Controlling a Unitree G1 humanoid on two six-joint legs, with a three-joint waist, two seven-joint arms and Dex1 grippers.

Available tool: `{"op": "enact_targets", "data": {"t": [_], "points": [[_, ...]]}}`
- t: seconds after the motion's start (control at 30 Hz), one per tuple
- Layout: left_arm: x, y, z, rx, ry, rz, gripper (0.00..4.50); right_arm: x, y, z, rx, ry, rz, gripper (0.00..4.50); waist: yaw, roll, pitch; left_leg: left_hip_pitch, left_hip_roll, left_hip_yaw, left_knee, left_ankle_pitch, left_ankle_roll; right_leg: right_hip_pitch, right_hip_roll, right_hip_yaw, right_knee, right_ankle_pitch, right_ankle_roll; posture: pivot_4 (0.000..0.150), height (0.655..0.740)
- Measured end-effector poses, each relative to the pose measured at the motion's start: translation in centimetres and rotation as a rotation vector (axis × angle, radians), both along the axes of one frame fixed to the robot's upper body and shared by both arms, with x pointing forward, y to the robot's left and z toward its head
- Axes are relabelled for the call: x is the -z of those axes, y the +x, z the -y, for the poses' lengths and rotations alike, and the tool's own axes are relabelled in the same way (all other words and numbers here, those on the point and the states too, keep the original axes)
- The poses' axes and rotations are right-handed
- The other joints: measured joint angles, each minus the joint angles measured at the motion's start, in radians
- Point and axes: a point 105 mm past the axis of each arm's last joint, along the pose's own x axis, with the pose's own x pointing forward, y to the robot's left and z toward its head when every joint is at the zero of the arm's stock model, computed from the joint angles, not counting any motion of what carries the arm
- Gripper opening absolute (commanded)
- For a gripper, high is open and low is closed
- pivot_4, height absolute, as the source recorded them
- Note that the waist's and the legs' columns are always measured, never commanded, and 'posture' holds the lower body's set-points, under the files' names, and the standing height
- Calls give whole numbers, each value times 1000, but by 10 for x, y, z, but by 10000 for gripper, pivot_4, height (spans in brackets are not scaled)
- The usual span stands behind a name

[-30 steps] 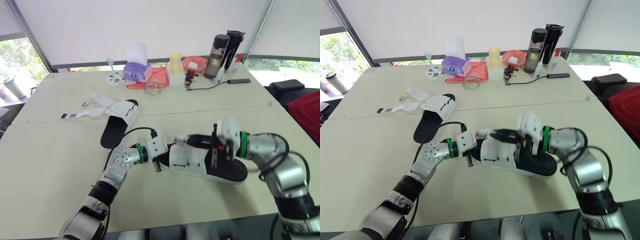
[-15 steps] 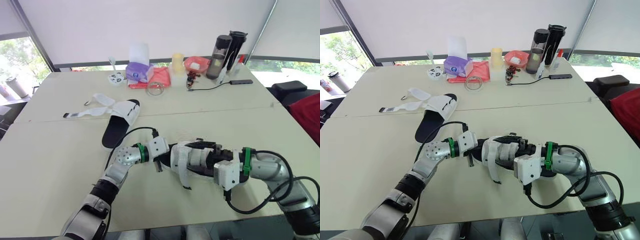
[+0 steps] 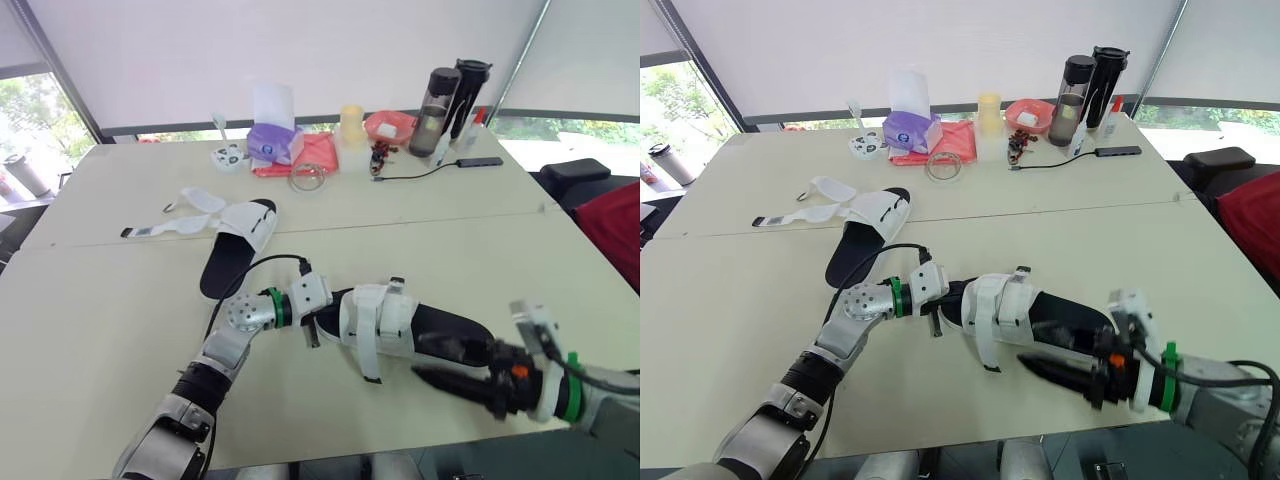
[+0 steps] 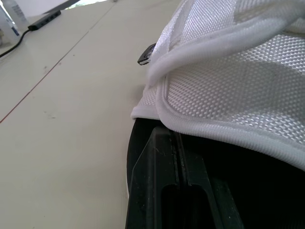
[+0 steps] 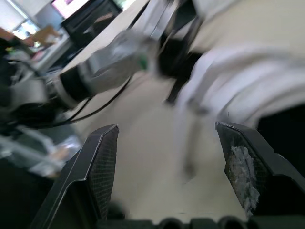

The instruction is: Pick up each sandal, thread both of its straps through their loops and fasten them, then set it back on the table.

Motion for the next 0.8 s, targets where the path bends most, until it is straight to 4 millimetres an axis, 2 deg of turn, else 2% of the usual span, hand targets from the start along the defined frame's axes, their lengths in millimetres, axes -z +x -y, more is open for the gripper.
{"op": "enact_targets", "data": {"t": [0.07, 0.27, 0.53, 0.8], "points": [[1, -3, 1, 13, 1, -15, 0, 4, -4, -7, -29, -13, -8, 34556, 2, 0, 0, 0, 0, 0, 0, 0, 0, 1, 0, 0, -3, 0, 0, 1500, 7400], [2, -11, 2, 57, -9, -61, 0, 15, 4, -13, -46, -85, 25, 34556, 5, -1, 0, -2, -1, 1, 1, 0, 1, 2, -1, 0, -7, 1, 0, 1500, 7400], [4, -25, 0, 104, -11, -121, 0, 35, 13, -8, -1, -131, 15, 34556, 4, -1, 0, -2, -1, 1, 0, -1, 1, 1, 0, -1, -7, 0, 0, 1500, 7400], [4, -35, 3, 153, 1, -172, 0, 41, 17, -20, -31, -86, -11, 34556, 5, -1, 0, -2, -1, 1, 0, -1, 1, 2, -1, -1, -7, 0, 0, 1500, 7400]]}}
